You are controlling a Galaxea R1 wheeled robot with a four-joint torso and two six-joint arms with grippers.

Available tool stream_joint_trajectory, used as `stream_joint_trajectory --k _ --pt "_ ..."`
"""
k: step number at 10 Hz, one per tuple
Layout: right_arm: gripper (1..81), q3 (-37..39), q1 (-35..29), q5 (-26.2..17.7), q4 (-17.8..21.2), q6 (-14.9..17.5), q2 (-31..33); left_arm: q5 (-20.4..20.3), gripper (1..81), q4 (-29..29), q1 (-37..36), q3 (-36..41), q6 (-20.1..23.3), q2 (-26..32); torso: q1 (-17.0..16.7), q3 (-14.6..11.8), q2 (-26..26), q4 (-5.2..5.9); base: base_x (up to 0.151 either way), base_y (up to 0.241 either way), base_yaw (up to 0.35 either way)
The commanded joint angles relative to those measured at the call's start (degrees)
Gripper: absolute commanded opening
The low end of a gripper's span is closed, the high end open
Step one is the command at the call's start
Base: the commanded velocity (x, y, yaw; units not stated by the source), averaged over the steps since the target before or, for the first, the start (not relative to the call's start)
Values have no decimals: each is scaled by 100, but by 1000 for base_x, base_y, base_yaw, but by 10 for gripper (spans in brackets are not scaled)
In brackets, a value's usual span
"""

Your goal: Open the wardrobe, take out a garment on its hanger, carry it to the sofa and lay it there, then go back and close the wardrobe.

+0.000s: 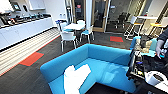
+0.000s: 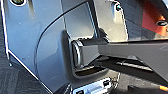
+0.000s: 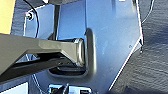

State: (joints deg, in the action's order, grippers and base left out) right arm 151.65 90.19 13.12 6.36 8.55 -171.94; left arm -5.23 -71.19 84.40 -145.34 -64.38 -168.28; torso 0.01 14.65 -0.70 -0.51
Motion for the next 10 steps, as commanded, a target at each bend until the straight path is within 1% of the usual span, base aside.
stream_joint_trajectory --k 1,8,10 --pt "811 4 -48 -362 -39 -2 8 171 811 -79 -112 40 22 22 0 0 0 0 0 0 200" --pt "811 4 -57 -406 -56 -2 -1 171 811 -79 -112 40 22 22 0 0 0 0 0 0 201" --pt "811 4 -57 -406 -56 -2 -1 171 811 -79 -112 40 22 22 0 -571 0 0 0 0 203"
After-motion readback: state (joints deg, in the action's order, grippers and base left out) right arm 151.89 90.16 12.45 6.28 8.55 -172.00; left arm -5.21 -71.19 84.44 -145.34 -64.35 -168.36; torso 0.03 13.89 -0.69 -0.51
